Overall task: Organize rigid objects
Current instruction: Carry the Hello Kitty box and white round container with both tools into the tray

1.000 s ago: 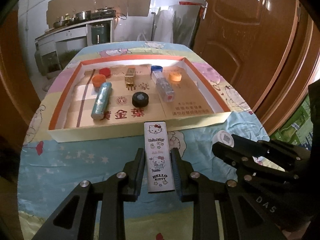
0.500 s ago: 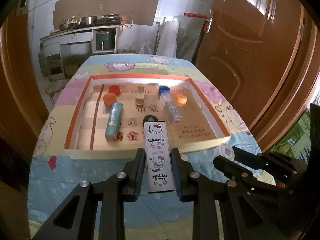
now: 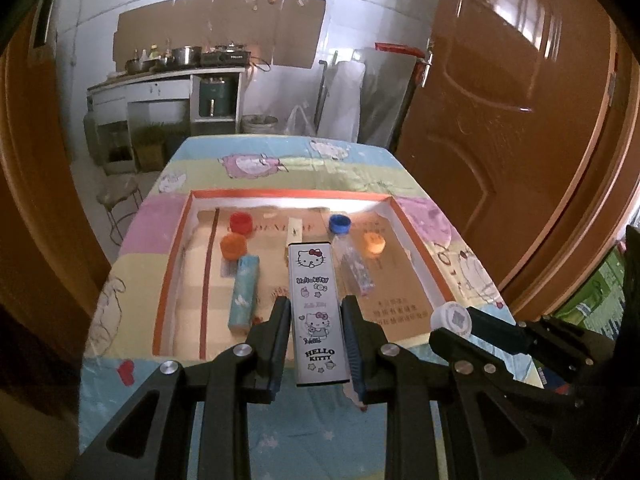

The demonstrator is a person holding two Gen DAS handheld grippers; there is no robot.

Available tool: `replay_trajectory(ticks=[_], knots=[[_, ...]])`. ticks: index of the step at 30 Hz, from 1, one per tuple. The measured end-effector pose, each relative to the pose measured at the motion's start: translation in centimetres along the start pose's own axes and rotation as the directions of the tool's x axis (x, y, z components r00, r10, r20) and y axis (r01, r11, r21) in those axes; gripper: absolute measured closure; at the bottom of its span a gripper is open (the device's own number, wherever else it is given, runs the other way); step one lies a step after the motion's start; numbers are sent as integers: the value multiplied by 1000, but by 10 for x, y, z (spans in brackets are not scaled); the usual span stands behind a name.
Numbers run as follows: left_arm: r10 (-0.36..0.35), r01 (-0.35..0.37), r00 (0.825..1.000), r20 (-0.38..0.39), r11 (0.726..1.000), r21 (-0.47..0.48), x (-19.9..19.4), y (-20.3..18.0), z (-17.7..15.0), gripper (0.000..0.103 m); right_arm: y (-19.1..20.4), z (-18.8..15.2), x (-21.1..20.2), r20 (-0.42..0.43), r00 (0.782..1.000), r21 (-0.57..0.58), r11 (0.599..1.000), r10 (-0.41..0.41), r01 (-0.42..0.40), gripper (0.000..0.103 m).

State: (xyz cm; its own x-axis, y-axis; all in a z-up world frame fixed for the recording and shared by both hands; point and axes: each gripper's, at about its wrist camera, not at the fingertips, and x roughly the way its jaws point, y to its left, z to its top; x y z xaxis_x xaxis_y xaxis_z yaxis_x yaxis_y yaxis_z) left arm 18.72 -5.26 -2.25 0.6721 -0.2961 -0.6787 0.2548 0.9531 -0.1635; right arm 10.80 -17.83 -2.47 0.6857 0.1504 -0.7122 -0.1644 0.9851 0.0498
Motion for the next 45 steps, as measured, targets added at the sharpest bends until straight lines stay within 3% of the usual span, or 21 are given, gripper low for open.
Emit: replay_trajectory(ticks=[16,45], knots=[[30,-30,999,14,1000,8,20,10,34,76,-11,23,16,3,1000,4,1000,-8,8,72],[52,-57,992,-117,997,-44,133,47,70,76,-60,49,108,-82,996,55,998,-21,25,72]])
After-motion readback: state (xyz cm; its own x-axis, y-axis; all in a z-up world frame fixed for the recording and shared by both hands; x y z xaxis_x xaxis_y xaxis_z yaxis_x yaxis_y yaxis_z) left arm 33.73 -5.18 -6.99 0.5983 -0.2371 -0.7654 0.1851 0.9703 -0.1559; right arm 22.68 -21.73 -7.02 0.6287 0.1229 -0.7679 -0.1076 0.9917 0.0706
